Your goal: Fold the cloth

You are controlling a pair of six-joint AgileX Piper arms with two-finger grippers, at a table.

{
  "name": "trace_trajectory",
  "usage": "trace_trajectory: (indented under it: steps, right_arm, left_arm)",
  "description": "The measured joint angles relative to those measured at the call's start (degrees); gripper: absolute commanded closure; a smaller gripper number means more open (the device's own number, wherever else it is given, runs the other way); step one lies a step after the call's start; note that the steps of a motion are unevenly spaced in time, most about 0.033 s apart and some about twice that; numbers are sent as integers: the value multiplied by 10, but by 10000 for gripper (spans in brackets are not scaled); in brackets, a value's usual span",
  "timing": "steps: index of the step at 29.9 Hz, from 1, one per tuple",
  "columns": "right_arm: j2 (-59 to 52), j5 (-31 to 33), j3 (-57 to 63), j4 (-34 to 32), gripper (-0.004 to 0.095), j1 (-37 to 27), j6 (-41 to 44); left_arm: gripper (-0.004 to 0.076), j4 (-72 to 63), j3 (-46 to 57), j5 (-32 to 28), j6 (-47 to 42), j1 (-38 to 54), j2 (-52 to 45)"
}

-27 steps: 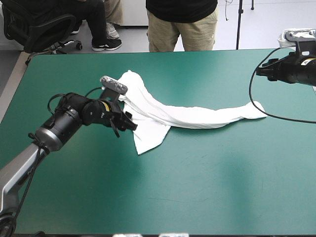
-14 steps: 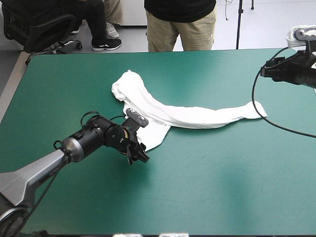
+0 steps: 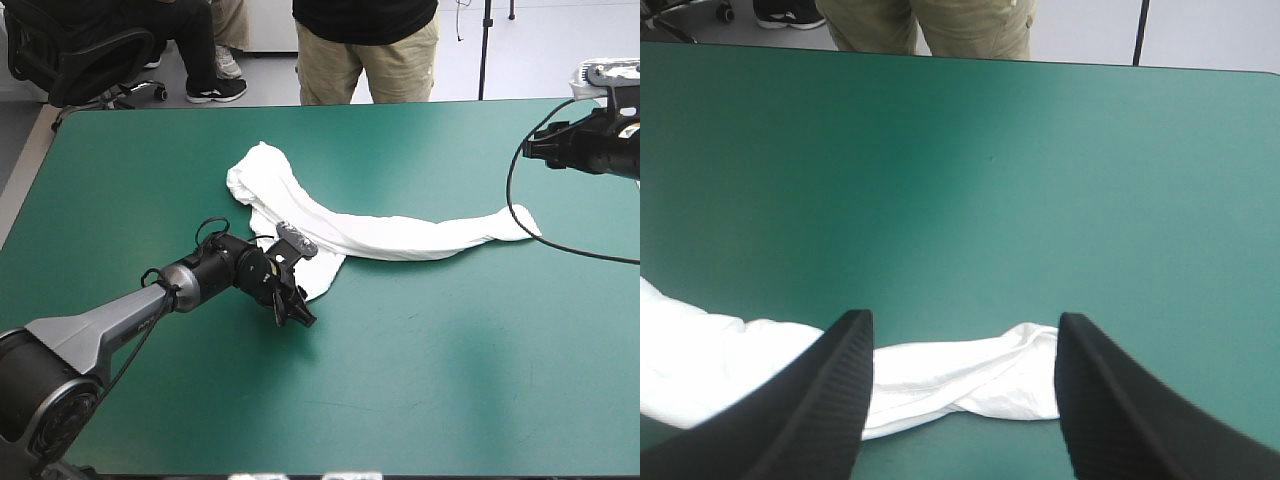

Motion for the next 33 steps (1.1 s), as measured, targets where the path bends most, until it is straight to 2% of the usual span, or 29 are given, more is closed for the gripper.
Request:
trace_trajectory:
  steps: [1,9,15,22,31,33]
  right_arm:
    - [8,0,0,-4,399,0,0]
    - [90,8,1,-44,399,0,21]
    - [170,2,2,-132,399,0,71]
    - [267,-48,2,-140,399,0,79]
    - [351,-57,2,-141,401,0,79]
    - [359,-59,1,-142,459,0,79]
  left_arm:
    - [734,-1,-1,-4,0,0,1]
    - [733,-2,-1,-14,-1,0,4]
    - [733,-2,-1,-14,-1,0,4]
    - [733,-5,-1,-13,-1,0,4]
    - [733,-6,-1,-13,-1,0,4]
    - [733,-6,-1,-13,-1,0,4]
